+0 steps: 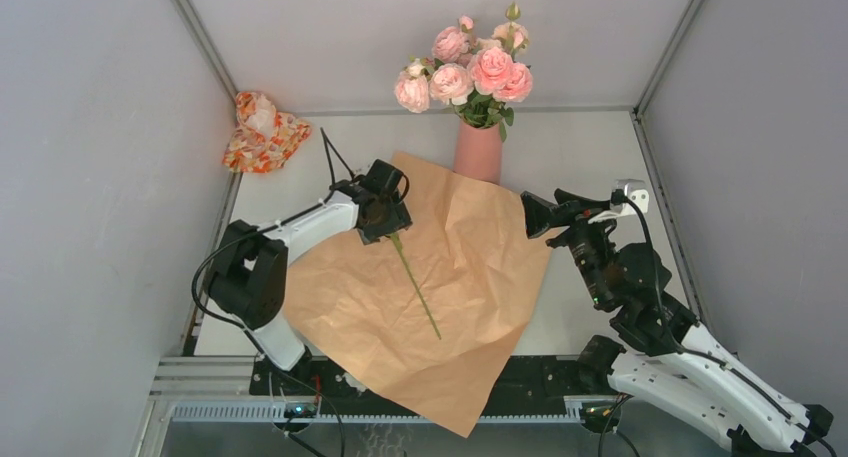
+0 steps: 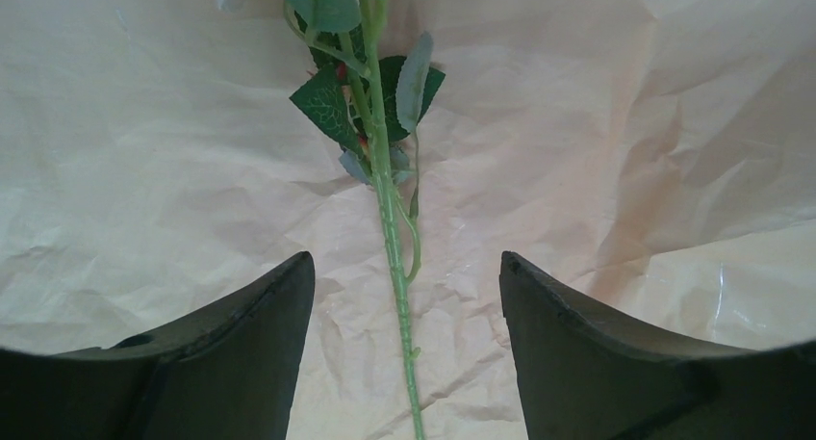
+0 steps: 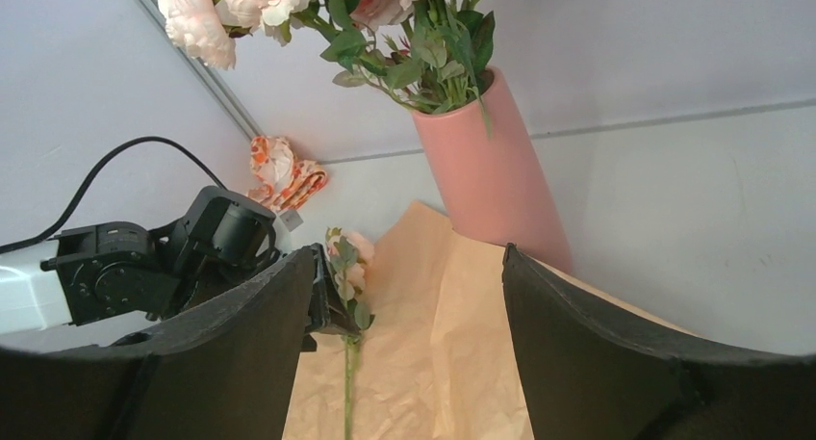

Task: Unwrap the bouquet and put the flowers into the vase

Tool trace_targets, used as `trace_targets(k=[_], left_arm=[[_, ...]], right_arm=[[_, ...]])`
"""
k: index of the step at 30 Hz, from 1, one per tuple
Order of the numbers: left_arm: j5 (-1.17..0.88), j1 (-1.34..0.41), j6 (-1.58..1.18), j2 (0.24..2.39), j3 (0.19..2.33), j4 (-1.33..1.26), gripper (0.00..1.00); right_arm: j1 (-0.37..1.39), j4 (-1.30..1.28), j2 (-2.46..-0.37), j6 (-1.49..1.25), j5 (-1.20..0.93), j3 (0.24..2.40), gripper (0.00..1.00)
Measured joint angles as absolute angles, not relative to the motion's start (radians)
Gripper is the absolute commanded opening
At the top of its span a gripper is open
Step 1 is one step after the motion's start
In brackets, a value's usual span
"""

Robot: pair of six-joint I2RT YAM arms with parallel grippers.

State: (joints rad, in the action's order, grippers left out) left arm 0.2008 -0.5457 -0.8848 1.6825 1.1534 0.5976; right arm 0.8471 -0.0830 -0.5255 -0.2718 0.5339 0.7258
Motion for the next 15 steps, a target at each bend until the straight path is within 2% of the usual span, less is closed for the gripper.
trace_targets(k=[15], left_arm=[[0.187, -0.486, -0.888, 1.726, 1.182, 0.588, 0.73]], right_arm=[[0.847, -0.105, -0.549, -0.279, 0.521, 0.726, 0.80]])
